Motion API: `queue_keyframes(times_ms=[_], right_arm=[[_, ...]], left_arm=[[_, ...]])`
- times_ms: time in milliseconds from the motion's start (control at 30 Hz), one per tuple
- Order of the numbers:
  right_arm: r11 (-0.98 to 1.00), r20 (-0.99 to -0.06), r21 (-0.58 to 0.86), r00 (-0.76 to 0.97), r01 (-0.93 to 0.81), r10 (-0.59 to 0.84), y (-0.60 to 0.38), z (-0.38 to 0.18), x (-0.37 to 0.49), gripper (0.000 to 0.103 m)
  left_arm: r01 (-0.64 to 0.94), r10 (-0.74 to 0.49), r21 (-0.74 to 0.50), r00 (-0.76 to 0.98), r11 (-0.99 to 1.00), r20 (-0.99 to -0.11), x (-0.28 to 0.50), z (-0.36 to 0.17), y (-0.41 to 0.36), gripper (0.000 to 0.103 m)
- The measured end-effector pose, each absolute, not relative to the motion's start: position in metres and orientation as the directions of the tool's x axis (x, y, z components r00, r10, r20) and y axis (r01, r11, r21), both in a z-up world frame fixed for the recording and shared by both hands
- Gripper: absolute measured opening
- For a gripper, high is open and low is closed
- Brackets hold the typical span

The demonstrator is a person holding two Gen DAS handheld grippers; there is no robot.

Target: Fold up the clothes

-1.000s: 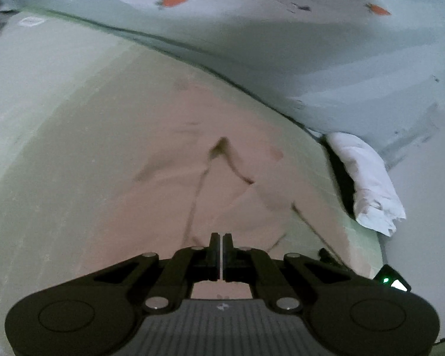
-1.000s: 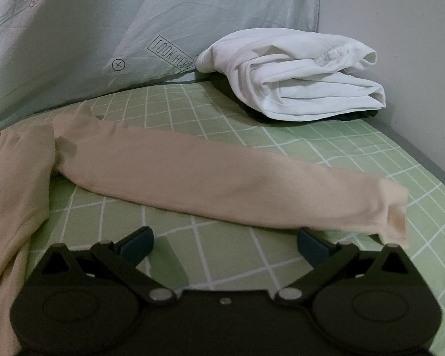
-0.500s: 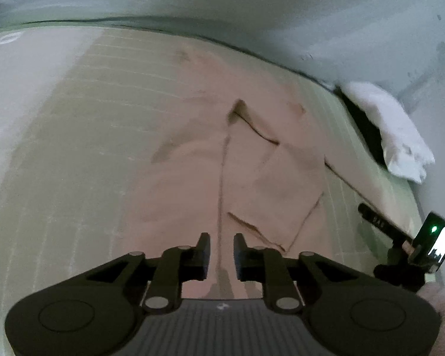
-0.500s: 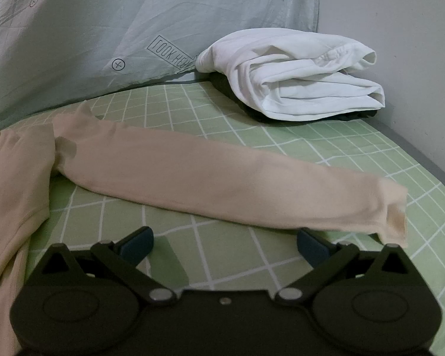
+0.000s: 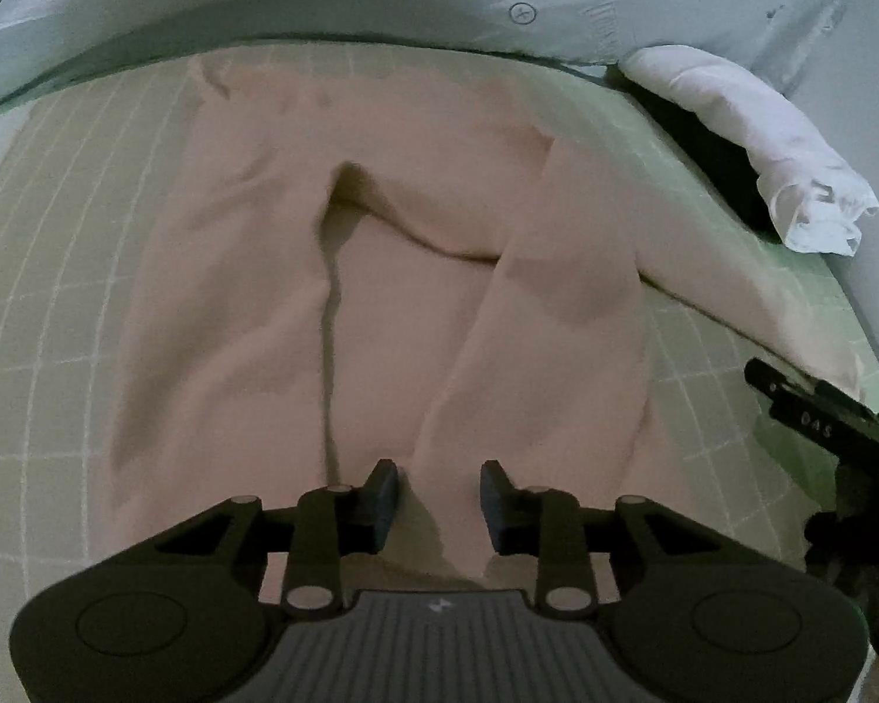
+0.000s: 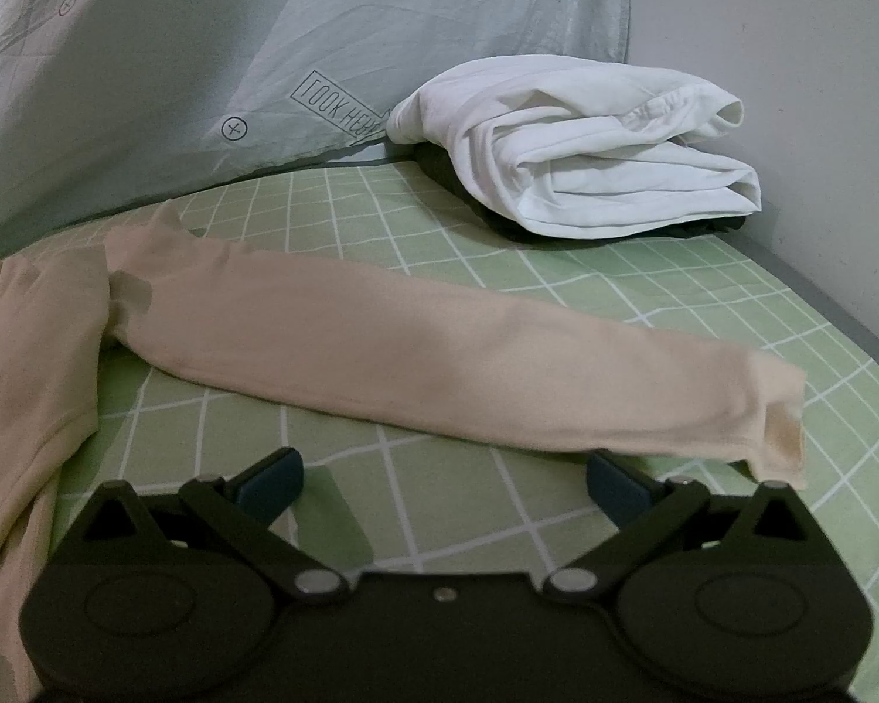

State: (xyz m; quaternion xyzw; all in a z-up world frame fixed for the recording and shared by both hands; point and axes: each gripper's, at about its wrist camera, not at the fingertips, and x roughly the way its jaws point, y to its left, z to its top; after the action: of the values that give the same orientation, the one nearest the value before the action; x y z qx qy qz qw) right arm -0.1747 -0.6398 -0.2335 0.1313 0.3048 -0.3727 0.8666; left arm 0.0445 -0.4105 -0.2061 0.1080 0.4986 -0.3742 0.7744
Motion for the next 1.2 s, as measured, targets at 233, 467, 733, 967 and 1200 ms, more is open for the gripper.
queue_keyframes(times_ms=[233, 467, 733, 967, 1200], right_arm=[[0.686, -0.625, 0.002, 0.536, 0.728, -0.567, -0.640, -0.234, -0.175, 0.103], [0.683, -0.625, 0.001, 0.534, 0.730, -0.570, -0.639, -0.234, -0.174, 0.103], [0.681, -0.624, 0.003, 0.534, 0.732, -0.571, -0.640, -0.234, -0.174, 0.103], [0.679, -0.623, 0.005, 0.534, 0.734, -0.572, -0.639, -0.233, -0.174, 0.103], [0.678, -0.622, 0.005, 0.533, 0.735, -0.573, -0.640, -0.233, -0.174, 0.103]], left_arm=[[0.714, -0.480, -0.192, 0.224, 0.673, -0.848, 0.040, -0.203, -0.413, 0.002], [0.673, -0.606, -0.342, 0.200, 0.656, -0.770, 0.027, -0.156, -0.371, 0.001], [0.494, -0.670, -0.510, 0.222, 0.704, -0.709, 0.007, -0.125, -0.298, 0.001], [0.225, -0.606, -0.563, 0.273, 0.795, -0.747, -0.005, -0.144, -0.223, 0.001], [0.087, -0.431, -0.423, 0.254, 0.902, -0.866, 0.002, -0.192, -0.201, 0.005]])
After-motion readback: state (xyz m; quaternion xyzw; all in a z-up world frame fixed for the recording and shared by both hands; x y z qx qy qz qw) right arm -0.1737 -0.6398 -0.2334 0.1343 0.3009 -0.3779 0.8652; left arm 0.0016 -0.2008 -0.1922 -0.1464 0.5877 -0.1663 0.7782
